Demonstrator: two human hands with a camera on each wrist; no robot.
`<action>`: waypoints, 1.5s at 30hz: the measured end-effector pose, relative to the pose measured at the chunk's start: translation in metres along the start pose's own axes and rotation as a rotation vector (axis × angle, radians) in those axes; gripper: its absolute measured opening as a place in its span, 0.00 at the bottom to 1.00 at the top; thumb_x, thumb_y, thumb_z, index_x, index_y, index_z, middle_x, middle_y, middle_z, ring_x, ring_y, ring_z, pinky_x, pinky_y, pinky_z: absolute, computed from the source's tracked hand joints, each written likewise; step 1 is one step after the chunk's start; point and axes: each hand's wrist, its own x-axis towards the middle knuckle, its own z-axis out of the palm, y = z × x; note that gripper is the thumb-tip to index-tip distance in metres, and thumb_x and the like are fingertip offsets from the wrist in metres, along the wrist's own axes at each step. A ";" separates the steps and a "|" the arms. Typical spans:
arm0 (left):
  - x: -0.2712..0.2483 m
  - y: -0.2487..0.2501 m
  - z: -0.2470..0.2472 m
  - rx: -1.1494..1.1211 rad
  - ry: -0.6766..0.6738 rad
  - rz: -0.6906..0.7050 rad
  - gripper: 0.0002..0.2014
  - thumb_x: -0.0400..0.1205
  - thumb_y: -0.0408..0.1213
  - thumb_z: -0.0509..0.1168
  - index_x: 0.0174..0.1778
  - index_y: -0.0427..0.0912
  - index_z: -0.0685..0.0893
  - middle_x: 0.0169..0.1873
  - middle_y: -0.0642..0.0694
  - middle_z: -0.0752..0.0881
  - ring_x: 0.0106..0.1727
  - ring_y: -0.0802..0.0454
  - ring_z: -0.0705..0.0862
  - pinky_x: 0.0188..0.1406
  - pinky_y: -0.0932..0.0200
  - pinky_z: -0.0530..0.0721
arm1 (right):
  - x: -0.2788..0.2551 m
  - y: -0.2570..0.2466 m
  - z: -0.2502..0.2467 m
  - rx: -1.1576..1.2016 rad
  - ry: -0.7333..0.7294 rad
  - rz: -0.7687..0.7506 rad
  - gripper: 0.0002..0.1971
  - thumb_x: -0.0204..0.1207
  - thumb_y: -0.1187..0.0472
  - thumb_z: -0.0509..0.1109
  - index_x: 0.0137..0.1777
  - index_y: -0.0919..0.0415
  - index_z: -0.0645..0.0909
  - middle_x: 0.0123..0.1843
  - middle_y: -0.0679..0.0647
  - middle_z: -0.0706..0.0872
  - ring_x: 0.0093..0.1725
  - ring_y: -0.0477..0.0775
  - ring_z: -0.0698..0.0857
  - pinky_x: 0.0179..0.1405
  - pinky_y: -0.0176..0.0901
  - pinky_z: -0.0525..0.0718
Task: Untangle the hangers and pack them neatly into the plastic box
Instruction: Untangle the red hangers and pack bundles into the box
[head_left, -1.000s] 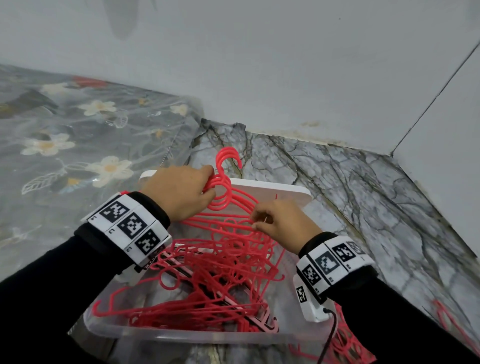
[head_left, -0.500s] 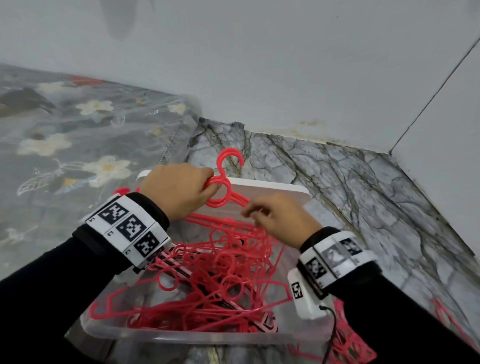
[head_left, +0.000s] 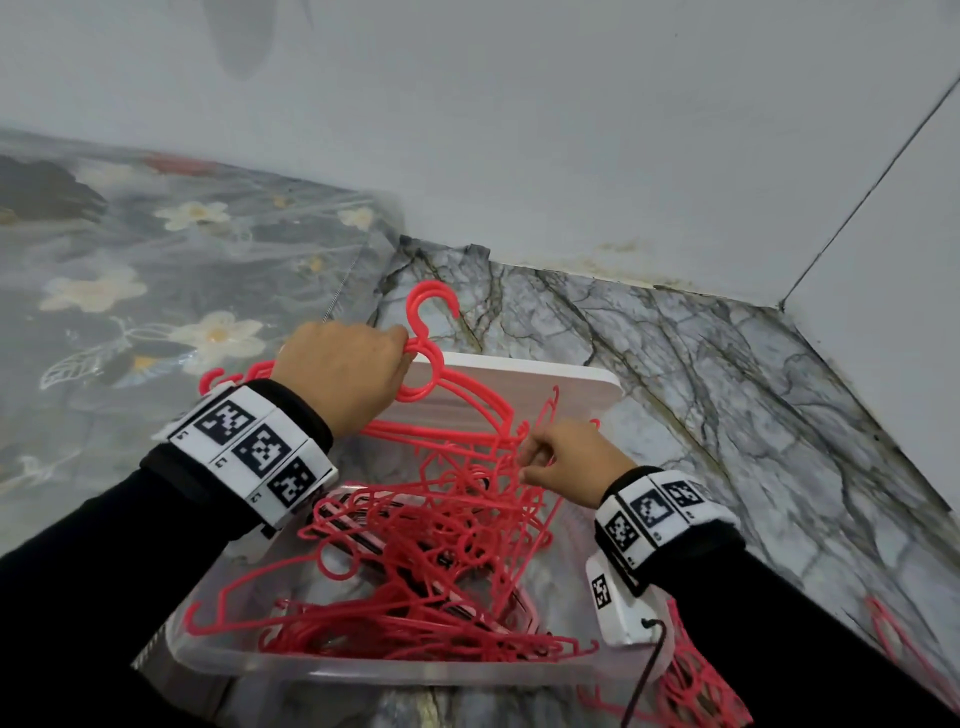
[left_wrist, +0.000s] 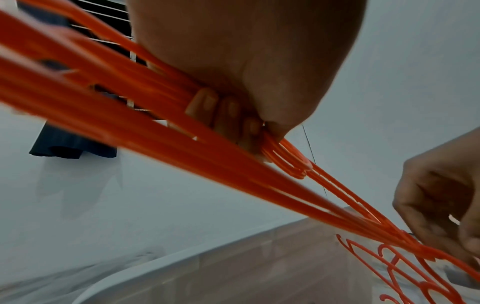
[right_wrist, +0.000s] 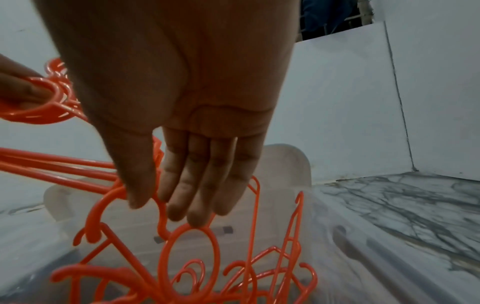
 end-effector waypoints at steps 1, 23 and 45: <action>0.000 0.000 0.000 0.003 -0.005 0.000 0.18 0.87 0.51 0.45 0.57 0.46 0.75 0.44 0.45 0.87 0.44 0.39 0.86 0.32 0.55 0.68 | 0.003 0.001 0.003 0.010 0.019 0.012 0.06 0.73 0.61 0.74 0.49 0.58 0.85 0.39 0.48 0.85 0.44 0.48 0.84 0.48 0.39 0.80; 0.001 -0.014 0.002 -0.114 -0.148 -0.043 0.16 0.88 0.49 0.46 0.60 0.45 0.73 0.45 0.43 0.87 0.46 0.40 0.84 0.36 0.54 0.71 | 0.019 0.007 0.024 0.085 0.265 -0.012 0.03 0.76 0.61 0.69 0.43 0.54 0.83 0.39 0.47 0.87 0.42 0.50 0.85 0.43 0.43 0.79; 0.003 -0.027 -0.012 -0.438 0.015 -0.294 0.17 0.87 0.50 0.49 0.52 0.41 0.76 0.50 0.32 0.85 0.52 0.31 0.83 0.42 0.47 0.74 | -0.005 -0.015 0.009 -0.287 0.135 -0.239 0.05 0.79 0.57 0.63 0.49 0.55 0.79 0.49 0.56 0.87 0.51 0.60 0.83 0.45 0.46 0.75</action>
